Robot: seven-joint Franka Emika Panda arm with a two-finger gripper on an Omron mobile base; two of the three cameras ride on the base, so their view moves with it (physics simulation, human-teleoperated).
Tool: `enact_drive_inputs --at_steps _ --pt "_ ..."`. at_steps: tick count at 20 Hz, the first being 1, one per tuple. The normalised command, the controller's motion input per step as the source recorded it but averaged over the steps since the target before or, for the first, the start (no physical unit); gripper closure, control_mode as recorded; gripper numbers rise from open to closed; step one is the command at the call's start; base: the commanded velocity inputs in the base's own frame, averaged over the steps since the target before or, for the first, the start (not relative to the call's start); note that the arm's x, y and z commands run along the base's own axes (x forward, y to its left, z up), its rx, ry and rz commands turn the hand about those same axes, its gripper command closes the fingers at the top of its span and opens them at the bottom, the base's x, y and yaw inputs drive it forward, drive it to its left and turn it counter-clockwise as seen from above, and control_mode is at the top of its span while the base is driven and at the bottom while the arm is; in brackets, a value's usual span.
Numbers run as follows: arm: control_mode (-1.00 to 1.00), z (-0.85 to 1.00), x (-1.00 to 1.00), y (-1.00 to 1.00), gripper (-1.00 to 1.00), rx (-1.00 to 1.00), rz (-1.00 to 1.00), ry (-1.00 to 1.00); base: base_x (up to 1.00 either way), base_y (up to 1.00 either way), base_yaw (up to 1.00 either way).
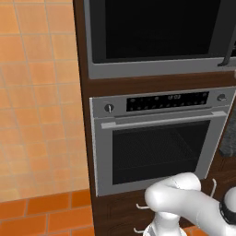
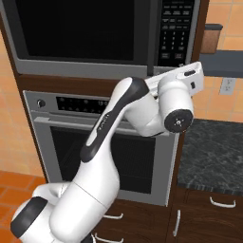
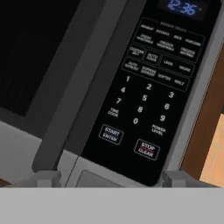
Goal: Open the microwave, place the bowl with waffle inside the microwave, then close the microwave door and turn it on.
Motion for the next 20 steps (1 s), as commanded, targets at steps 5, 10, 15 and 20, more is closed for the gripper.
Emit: enact_drive_inputs --at_steps 5,10,15,20 --pt "-1.00 0.10 0.01 -0.08 1.00 -0.07 0.01 -0.15 0.00 0.00 0.00" --pt "-1.00 0.00 0.05 0.04 1.00 -0.09 0.00 -0.05 0.00 0.00 0.00" --pt "-1.00 0.07 0.08 0.11 1.00 -0.15 0.00 0.01 0.00 0.00 0.00" --pt "-1.00 0.03 0.01 0.10 1.00 -0.13 0.00 0.00 0.00 0.00 0.00"
